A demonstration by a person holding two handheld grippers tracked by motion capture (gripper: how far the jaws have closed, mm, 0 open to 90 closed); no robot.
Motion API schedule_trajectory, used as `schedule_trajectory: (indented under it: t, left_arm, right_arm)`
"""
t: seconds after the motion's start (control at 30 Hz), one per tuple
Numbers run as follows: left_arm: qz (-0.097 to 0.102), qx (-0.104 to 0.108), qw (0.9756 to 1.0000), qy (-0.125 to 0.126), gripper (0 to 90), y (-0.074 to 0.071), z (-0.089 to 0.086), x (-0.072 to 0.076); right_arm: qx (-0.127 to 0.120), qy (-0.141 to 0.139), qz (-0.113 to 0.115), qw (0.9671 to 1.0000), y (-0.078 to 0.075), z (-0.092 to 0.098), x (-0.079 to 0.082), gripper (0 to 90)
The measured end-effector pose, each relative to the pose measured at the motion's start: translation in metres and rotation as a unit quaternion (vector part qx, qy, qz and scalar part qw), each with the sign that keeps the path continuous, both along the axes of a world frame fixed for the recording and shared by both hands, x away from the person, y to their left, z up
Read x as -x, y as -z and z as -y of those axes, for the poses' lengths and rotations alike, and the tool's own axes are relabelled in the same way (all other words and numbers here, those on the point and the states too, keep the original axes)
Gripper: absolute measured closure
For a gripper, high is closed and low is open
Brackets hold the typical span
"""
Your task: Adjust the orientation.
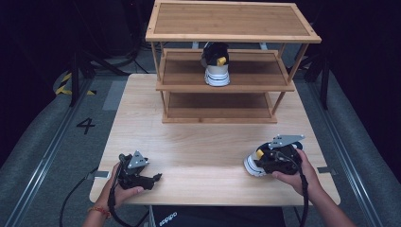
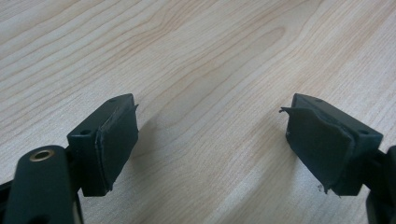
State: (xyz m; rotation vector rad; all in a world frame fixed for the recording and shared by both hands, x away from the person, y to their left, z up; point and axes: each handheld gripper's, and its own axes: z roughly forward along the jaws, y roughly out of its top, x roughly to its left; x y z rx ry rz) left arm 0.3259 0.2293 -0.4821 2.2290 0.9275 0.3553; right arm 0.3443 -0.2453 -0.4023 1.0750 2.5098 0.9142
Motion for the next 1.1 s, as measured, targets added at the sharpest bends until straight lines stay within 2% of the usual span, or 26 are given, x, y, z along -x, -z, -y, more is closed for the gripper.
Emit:
schedule_trajectory:
  t: [0.13, 0.27, 0.37, 0.5, 0.6, 0.7, 0.8, 0.83, 0.87, 0.9, 0.93, 1.1]
  left_arm:
    - [0.0, 0.0, 1.0, 0.0, 17.2, 0.0, 0.0, 0.0]
    - [0.001, 0.0, 1.0, 0.0, 17.2, 0.0, 0.0, 0.0]
    - [0.001, 0.0, 1.0, 0.0, 17.2, 0.0, 0.0, 0.0]
    - [0.001, 0.0, 1.0, 0.0, 17.2, 0.0, 0.0, 0.0]
    - [0.001, 0.0, 1.0, 0.0, 17.2, 0.0, 0.0, 0.0]
    - [-0.001, 0.003, 1.0, -0.001, 17.2, 0.0, 0.0, 0.001]
    - [-0.001, 0.003, 1.0, -0.001, 17.2, 0.0, 0.0, 0.001]
    - [0.0, 0.003, 1.0, -0.002, 17.2, 0.001, 0.0, 0.001]
    - [-0.001, 0.003, 1.0, -0.001, 17.2, 0.0, 0.0, 0.001]
    - [-0.001, 0.003, 1.0, -0.001, 17.2, 0.0, 0.0, 0.001]
    - [-0.001, 0.003, 1.0, -0.001, 17.2, 0.0, 0.0, 0.001]
    - [0.001, 0.0, 1.0, 0.0, 16.9, 0.0, 0.0, 0.0]
  right_arm:
    - [-0.001, 0.004, -0.008, 1.0, 0.002, -0.006, -0.005, 51.5]
    - [0.004, 0.0, -0.004, 1.0, 0.002, -0.011, -0.009, 62.9]
    - [0.001, -0.019, -0.01, 0.9998, 0.003, -0.016, -0.01, 66.4]
    - [0.004, -0.065, -0.009, 0.9978, 0.001, -0.023, -0.003, 70.1]
    - [0.014, -0.099, -0.008, 0.9949, -0.001, -0.023, 0.006, 66.5]
    - [0.021, -0.117, -0.012, 0.9928, -0.002, -0.02, 0.014, 61.6]
    - [0.042, -0.139, -0.023, 0.9892, -0.005, -0.015, 0.022, 55.0]
    - [0.042, -0.139, -0.023, 0.9892, -0.005, -0.015, 0.022, 55.0]
    - [0.06, -0.146, -0.03, 0.9871, -0.006, -0.012, 0.027, 51.0]
    - [0.06, -0.146, -0.03, 0.9871, -0.006, -0.012, 0.027, 51.0]
    - [0.074, -0.15, -0.032, 0.9854, -0.008, -0.009, 0.031, 47.9]
    - [0.084, -0.145, -0.05, 0.9847, -0.012, -0.01, 0.03, 44.7]
